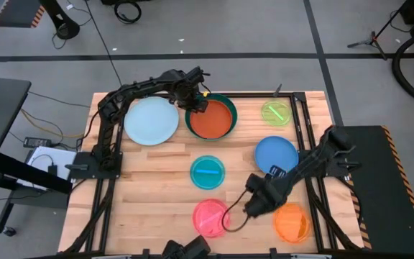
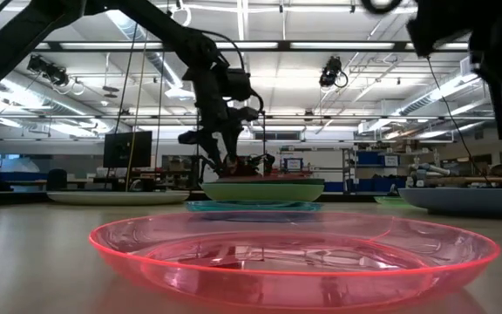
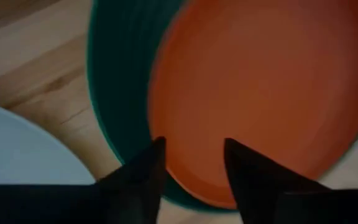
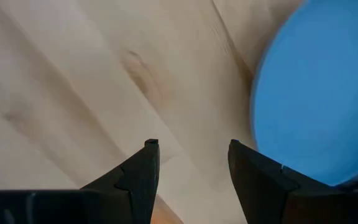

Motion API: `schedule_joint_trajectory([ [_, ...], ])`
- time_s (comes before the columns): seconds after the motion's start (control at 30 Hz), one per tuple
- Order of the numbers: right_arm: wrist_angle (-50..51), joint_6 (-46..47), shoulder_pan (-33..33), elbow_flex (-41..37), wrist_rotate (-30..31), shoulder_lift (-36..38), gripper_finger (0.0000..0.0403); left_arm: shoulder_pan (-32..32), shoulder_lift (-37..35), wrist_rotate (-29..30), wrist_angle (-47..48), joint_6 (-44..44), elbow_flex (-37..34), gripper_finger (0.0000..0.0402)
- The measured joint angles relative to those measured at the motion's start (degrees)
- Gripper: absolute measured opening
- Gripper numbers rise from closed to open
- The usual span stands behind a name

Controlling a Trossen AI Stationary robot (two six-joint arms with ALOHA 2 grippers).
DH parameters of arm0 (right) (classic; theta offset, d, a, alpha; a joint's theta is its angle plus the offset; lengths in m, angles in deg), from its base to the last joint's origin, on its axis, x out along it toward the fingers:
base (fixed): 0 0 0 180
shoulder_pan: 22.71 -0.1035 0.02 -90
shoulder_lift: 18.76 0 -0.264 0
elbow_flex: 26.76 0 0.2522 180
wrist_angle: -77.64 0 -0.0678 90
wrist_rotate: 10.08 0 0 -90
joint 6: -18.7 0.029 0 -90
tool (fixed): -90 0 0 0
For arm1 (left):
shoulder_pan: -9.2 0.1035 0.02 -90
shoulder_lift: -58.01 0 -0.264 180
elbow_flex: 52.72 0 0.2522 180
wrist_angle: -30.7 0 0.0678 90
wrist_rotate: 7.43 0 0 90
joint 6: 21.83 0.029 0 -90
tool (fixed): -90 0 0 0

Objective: Stack plastic plates
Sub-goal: Stack the orange plate on top of the dark green plate, then stack the blue plate on top of the dark orange plate

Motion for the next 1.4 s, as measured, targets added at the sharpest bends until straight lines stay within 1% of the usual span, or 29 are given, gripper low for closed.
schedule_joint_trajectory([
  [0.1,-3.8,0.9,2.5,-7.4,-1.1,4.2,0.0197,-0.5,-2.5,-0.1,0.2,1.4,0.0,0.0211],
  [0.2,-3.1,1.9,4.7,-12.0,-0.7,6.5,0.0197,-0.5,-6.0,-0.1,0.5,3.5,0.0,0.0237],
  [0.33,-4.0,0.2,7.6,-15.4,0.6,6.8,0.0197,-2.0,-12.6,0.4,0.7,9.1,0.0,0.0248],
  [0.43,-7.2,-3.7,10.4,-16.9,-0.2,5.6,0.0197,-6.3,-18.6,1.9,2.0,13.8,0.0,0.0248],
  [0.53,-10.9,-7.2,13.3,-17.9,-1.1,4.0,0.0197,-13.0,-24.3,4.4,2.2,16.2,0.0,0.0249],
  [0.63,-12.6,-9.0,15.3,-18.1,-1.1,2.8,0.0195,-21.7,-29.2,7.9,1.9,17.6,0.0,0.0249],
  [0.73,-13.5,-9.7,16.3,-18.1,-1.9,2.5,0.0177,-31.1,-33.0,11.5,3.0,19.2,0.0,0.0249],
  [0.8,-13.5,-9.7,16.5,-18.1,-2.9,2.5,0.0151,-37.7,-35.1,14.9,5.2,19.6,0.0,0.0247],
  [0.87,-13.6,-10.0,16.2,-18.1,-3.9,2.5,0.0116,-44.3,-37.6,18.8,7.7,19.6,-1.5,0.0244],
  [0.93,-13.7,-11.4,15.9,-18.1,-4.1,2.5,0.0073,-51.2,-40.9,20.8,8.2,20.6,-4.8,0.0239],
  [1.0,-13.4,-11.8,15.8,-18.1,-3.7,2.5,0.003,-57.9,-44.6,21.0,8.7,20.3,-10.5,0.0236],
  [1.03,-13.2,-12.2,15.6,-18.0,-3.1,2.5,0.0017,-61.0,-46.5,20.9,8.3,18.4,-13.7,0.0234],
  [1.1,-12.5,-14.4,15.5,-17.7,-2.6,2.5,0.0016,-66.3,-50.2,21.5,8.1,10.5,-20.7,0.0234],
  [1.13,-11.9,-15.7,15.5,-17.0,-2.6,2.4,0.0019,-68.4,-51.9,23.0,8.6,5.2,-24.0,0.0233],
  [1.2,-9.6,-19.6,15.9,-14.6,-2.0,2.4,0.0018,-70.6,-54.9,28.2,9.4,-6.6,-30.3,0.0233],
  [1.3,-4.4,-26.4,18.3,-9.3,1.9,2.4,0.0011,-69.8,-58.4,32.2,15.5,-21.2,-37.8,0.0233],
  [1.4,-2.9,-35.8,21.8,-3.3,9.2,2.4,0.0011,-66.3,-60.5,33.6,20.6,-29.2,-43.6,0.0234],
])
